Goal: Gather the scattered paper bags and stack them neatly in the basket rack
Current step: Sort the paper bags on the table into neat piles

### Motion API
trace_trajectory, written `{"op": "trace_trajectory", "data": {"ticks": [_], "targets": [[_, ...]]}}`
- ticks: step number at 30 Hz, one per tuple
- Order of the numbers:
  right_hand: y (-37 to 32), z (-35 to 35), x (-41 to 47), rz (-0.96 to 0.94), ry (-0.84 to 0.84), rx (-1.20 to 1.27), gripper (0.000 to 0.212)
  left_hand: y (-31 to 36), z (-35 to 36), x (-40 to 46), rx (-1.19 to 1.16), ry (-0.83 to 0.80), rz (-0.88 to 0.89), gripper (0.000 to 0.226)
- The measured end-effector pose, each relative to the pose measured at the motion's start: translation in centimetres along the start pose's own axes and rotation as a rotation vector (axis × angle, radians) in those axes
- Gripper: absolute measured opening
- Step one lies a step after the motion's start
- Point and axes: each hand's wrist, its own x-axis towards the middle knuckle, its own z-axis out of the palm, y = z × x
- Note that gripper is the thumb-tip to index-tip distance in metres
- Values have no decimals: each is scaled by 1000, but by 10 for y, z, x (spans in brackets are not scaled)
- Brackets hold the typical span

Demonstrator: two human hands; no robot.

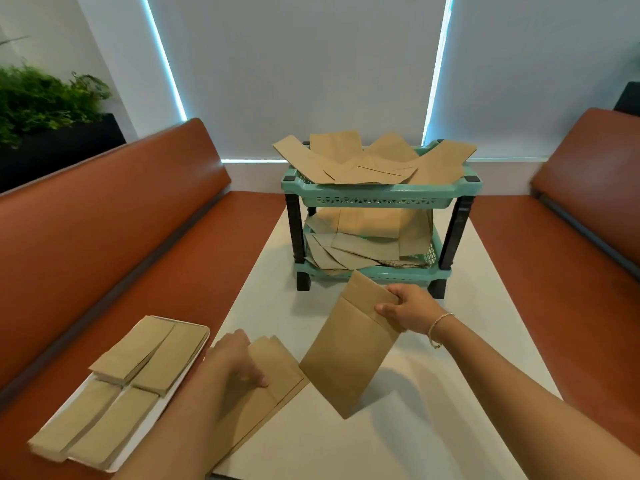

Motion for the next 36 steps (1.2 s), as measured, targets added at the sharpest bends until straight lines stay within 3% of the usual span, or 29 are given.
{"op": "trace_trajectory", "data": {"ticks": [4, 7, 10, 18, 23, 26, 30, 33, 36], "targets": [[6, -8, -8, 22, 25, -9, 19, 13, 0, -8, 85, 181, 47, 74], [7, -16, -13, 3, 24, 5, 4, 21, -1, -13, 121, 281, 111, 47], [3, -22, -18, -25, -43, 58, 10, 30, -2, -14, -112, 165, 147, 21], [-7, -25, -25, -23, -189, 144, 15, 89, -37, -37, -560, -140, 423, 42], [-3, -15, -25, -36, -175, 73, 12, 116, -22, -47, -665, -202, 495, 13], [3, -13, -27, -36, -134, 7, 16, 102, -9, -38, -466, -123, 378, 30], [13, -22, -33, -8, -73, -54, 35, 60, 11, -29, 97, 12, 72, 83], [24, -30, -41, 4, -68, -129, 48, 49, 23, -25, 99, 39, -21, 101], [41, -35, -50, 27, -99, -172, 46, 52, 25, -25, 19, -10, -48, 110]]}}
